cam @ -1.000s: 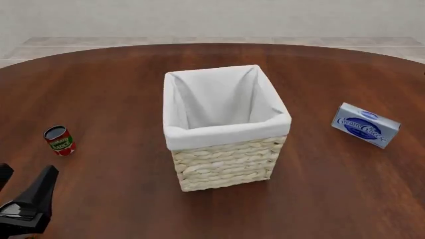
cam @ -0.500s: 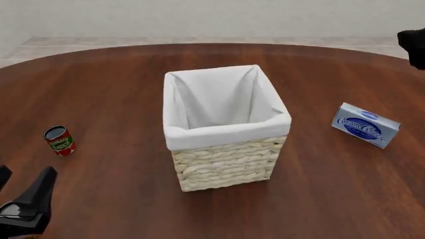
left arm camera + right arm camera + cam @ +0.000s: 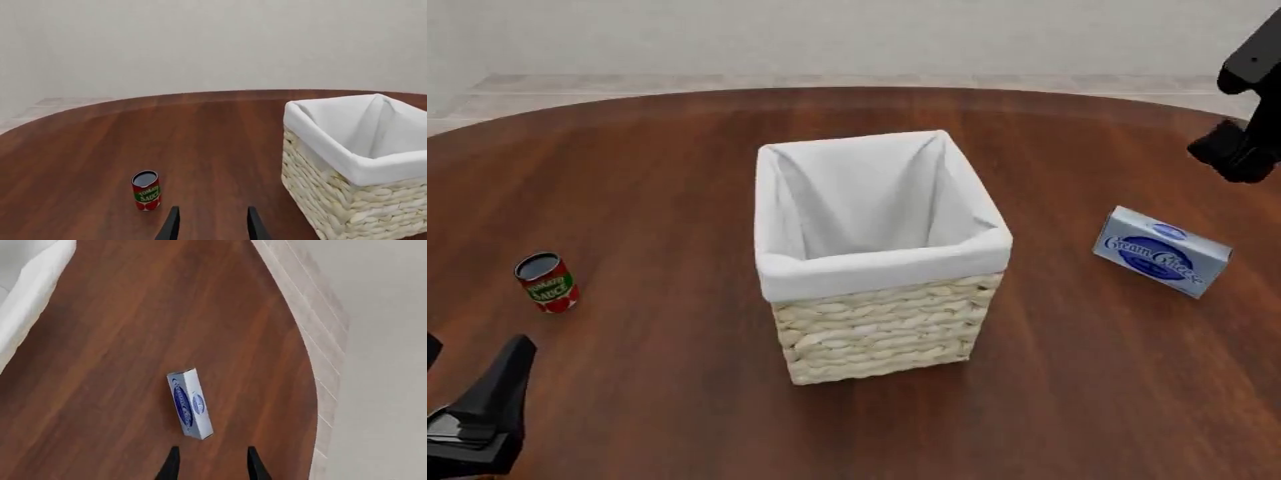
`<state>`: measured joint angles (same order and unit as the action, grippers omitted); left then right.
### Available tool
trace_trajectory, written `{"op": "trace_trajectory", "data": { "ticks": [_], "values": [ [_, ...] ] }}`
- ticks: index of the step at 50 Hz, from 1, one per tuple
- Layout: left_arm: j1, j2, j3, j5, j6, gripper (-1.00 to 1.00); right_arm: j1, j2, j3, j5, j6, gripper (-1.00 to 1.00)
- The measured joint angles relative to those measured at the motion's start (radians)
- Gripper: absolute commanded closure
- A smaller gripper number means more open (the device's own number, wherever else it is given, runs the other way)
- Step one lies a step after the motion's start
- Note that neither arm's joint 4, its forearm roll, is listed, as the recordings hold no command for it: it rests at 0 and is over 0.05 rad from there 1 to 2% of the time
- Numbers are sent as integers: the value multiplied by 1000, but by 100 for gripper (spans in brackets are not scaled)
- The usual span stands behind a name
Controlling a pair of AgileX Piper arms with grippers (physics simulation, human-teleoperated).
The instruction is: Pick up the cream cheese box, and put it in the basket.
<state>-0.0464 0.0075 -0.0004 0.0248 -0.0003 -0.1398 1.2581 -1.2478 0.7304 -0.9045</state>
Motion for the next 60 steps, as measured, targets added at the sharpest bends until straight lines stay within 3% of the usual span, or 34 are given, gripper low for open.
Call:
{"op": "trace_trajectory", "data": {
  "ticks": [13, 30, 45, 55, 60],
  "values": [
    [-9, -4, 0, -5, 23, -100, -51, 123, -51, 57, -187, -100],
    [-10, -5, 0, -4, 36, -100, -68, 274, -119, 99, -306, -100],
    [-23, -6, 0, -4, 65, -100, -111, 334, -38, 27, -450, -100],
    [-31, -4, 0, 8, 43, -100, -79, 373, -74, 25, -450, -100],
    [-32, -5, 0, 13, 35, -100, -66, 403, -122, 42, -419, -100]
  ]
}}
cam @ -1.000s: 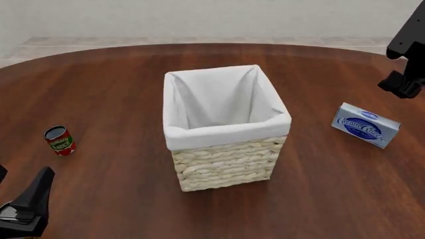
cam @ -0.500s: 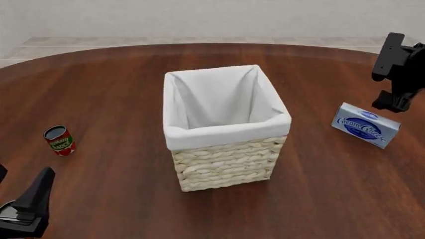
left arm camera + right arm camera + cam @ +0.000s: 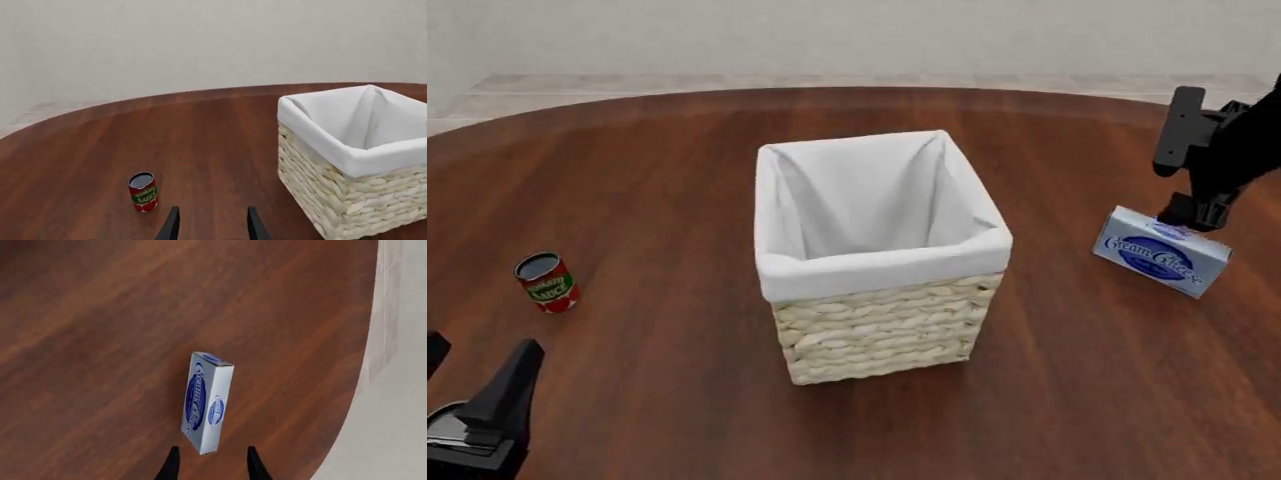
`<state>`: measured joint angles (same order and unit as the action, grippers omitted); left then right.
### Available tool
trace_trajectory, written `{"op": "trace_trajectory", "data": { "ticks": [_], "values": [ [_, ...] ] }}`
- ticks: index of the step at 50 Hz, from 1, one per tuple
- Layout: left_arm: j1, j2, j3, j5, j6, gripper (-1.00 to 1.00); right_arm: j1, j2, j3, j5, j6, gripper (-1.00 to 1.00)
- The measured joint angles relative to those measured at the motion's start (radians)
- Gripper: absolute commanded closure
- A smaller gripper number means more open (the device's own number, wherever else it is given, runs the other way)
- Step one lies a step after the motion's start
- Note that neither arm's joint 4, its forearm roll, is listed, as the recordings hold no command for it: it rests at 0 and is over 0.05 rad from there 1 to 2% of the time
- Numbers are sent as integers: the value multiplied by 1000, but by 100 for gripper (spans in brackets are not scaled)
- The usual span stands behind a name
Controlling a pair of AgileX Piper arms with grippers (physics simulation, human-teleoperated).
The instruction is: Pick up the cream cheese box, and put it in the basket.
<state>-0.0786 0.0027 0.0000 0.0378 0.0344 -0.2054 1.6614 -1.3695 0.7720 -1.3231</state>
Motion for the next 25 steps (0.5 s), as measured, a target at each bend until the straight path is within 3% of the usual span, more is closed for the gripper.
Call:
{"op": "trace_trajectory", "data": {
  "ticks": [8, 25],
  "values": [
    [-3, -1, 0, 7, -3, -100, 35, 53, -96, 52, 73, -100],
    [14, 0, 0, 14, -2, -100, 49, 161, -264, 153, 123, -100]
  ]
}}
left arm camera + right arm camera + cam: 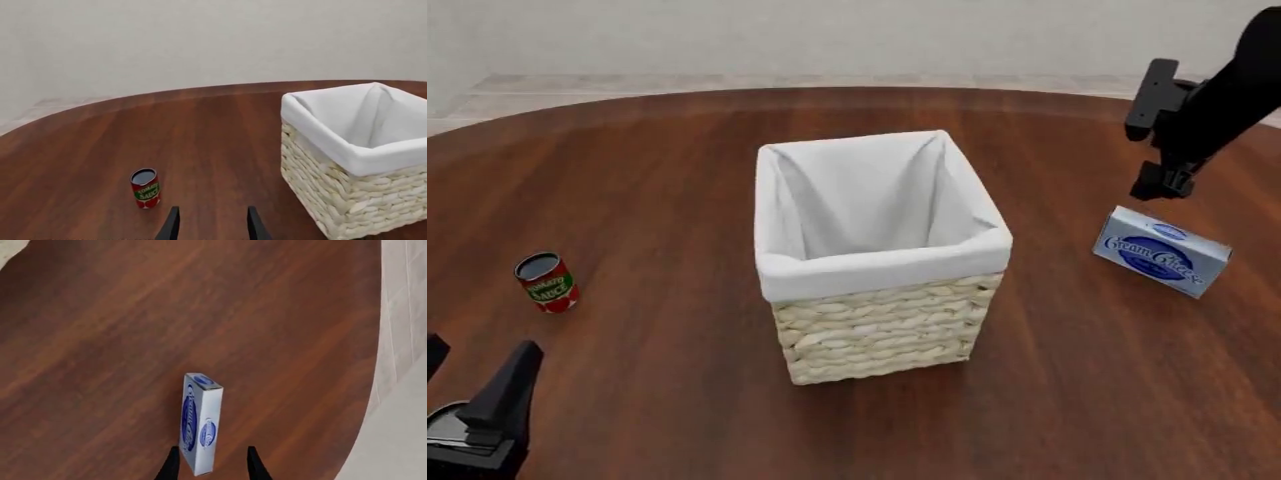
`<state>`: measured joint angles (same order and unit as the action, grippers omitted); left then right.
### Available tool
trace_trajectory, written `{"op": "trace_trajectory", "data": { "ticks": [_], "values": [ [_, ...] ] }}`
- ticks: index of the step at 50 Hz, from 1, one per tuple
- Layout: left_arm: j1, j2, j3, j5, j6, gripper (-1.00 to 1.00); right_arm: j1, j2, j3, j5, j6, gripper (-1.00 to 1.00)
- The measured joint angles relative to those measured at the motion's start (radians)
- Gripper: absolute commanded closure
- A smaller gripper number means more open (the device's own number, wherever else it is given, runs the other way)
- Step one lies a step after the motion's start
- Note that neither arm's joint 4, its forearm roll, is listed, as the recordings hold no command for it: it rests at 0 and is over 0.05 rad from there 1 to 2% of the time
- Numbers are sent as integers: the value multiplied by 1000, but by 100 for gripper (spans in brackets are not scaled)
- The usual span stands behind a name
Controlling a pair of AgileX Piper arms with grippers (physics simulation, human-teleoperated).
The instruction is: Pick up the cream cheese box, and put it in the basket.
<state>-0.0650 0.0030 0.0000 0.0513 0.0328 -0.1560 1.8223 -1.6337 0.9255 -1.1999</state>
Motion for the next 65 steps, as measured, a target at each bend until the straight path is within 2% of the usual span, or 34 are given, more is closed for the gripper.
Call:
{"op": "trace_trajectory", "data": {
  "ticks": [12, 21, 38, 48, 65],
  "values": [
    [13, 24, 0, -14, 3, -100, -10, 59, -53, 39, 28, -100],
    [26, 109, 0, -92, 3, -100, -28, 88, -66, 42, 44, -100],
    [18, 35, 0, -32, 24, -100, -47, 147, -123, 39, 82, -100],
    [13, 46, 0, -36, 29, -100, -45, 176, -141, 33, 106, -100],
    [19, 90, 0, -64, 27, -100, -48, 196, -107, 9, 139, -100]
  ]
}}
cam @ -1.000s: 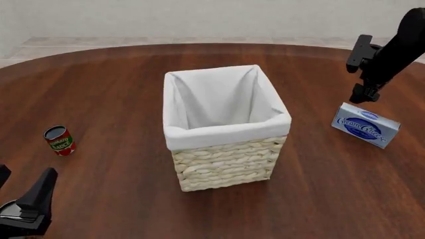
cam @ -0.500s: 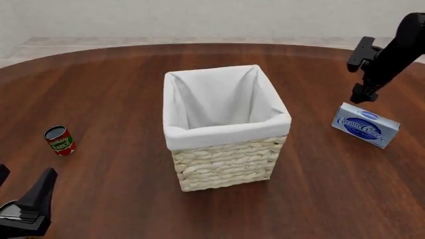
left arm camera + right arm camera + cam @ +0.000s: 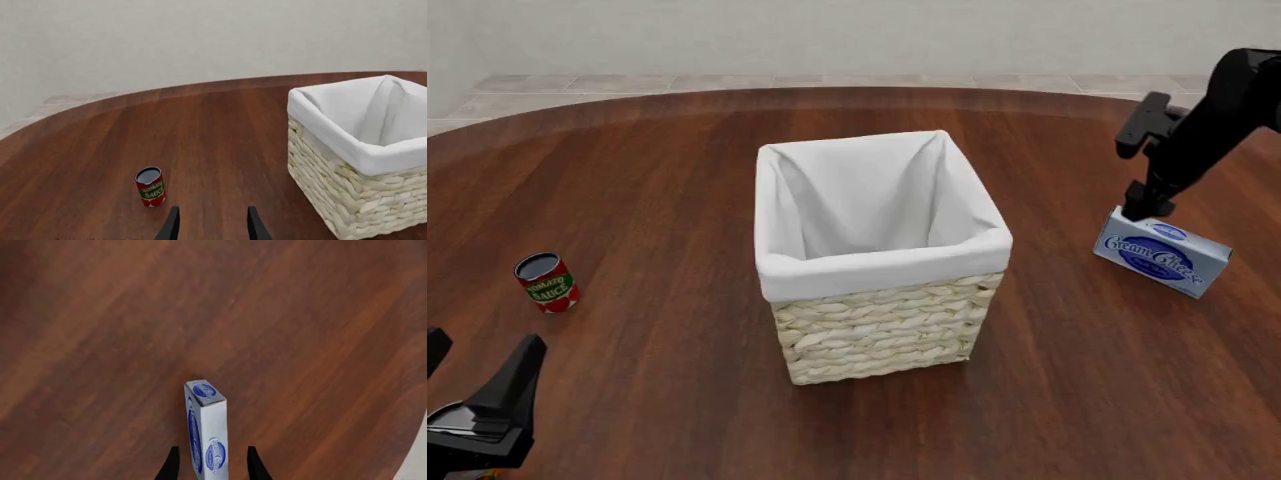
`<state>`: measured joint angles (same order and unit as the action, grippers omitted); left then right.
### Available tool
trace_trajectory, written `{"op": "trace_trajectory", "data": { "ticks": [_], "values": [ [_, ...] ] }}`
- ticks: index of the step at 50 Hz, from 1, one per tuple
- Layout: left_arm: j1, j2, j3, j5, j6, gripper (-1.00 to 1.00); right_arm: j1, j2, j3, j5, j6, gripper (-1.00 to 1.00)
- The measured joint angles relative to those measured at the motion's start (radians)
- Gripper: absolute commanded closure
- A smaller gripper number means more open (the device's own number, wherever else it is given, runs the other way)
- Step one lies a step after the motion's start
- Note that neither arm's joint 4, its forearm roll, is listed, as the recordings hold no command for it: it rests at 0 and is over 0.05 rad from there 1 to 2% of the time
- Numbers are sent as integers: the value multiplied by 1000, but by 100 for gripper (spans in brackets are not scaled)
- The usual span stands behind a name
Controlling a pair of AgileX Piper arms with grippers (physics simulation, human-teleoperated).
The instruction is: Pick up the cream cheese box, and put it in the basket.
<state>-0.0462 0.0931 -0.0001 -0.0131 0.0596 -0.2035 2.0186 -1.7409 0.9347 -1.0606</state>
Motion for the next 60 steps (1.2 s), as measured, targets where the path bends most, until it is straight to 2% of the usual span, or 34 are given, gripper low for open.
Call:
{"op": "trace_trajectory", "data": {
  "ticks": [9, 21, 43, 60],
  "values": [
    [-3, 34, 0, -29, 2, -100, -22, 4, 27, -27, -10, -100],
    [13, 24, 0, -13, 2, -100, -50, 26, 15, -45, -14, -100],
    [29, 37, 0, -16, 3, -100, -42, 61, 11, -55, 23, -100],
    [34, 29, 0, -6, 4, -100, -43, 71, 24, -61, 22, -100]
  ]
}}
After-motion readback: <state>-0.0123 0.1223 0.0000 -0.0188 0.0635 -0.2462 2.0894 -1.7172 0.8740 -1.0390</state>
